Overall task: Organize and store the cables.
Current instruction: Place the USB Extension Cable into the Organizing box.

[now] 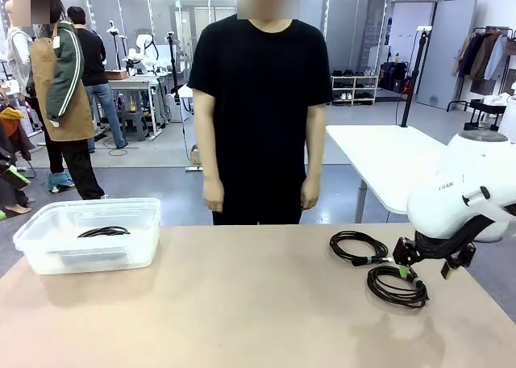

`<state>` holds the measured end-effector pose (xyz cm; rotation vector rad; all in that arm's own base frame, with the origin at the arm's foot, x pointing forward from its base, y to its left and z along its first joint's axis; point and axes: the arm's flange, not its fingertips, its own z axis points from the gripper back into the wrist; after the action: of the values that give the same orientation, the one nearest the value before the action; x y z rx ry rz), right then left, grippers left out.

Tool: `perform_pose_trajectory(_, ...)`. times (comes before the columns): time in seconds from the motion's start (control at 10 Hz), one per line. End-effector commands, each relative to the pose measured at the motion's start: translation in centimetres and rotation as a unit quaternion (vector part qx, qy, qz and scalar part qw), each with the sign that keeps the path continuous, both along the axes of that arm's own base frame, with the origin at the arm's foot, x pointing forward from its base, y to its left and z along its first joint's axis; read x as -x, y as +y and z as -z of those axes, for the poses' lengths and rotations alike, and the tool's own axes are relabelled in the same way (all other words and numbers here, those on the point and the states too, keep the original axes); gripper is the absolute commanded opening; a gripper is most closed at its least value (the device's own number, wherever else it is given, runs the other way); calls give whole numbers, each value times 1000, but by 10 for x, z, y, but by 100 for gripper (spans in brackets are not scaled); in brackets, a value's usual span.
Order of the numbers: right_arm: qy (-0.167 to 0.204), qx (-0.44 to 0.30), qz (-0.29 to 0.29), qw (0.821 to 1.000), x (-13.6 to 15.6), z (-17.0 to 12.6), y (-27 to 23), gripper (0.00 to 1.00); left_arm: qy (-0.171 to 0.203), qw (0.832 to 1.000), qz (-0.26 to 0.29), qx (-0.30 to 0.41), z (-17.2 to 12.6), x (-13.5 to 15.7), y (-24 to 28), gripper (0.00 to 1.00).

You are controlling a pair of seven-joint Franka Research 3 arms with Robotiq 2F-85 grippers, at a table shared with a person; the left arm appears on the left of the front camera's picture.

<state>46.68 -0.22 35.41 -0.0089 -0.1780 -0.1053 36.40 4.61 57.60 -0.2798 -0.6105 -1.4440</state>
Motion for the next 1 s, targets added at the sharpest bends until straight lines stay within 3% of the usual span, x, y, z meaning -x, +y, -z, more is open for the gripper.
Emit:
perform_pose_trajectory(0.0,-6,-4,3,1000,-17,16,-11,100,-2,1000,-1,-7,-3,-3,1,100)
perform_pose_trajectory(0.1,-14,14,9,1000,-22,21,-15,100,-2,1000,-1,-7,-3,-3,1,100)
perform_pose_trajectory(0.7,18,-16,37,999,-52,50,-30,100,-2,1000,-1,-7,-3,-3,1,100)
perform_pose_trajectory(0.8,13,-21,34,999,-55,50,-29,50,-2,1000,-1,-7,-3,-3,1,100)
perform_pose_trajectory(0.9,16,-23,36,999,-57,51,-28,40,-2,1000,-1,-7,-3,-3,1,100)
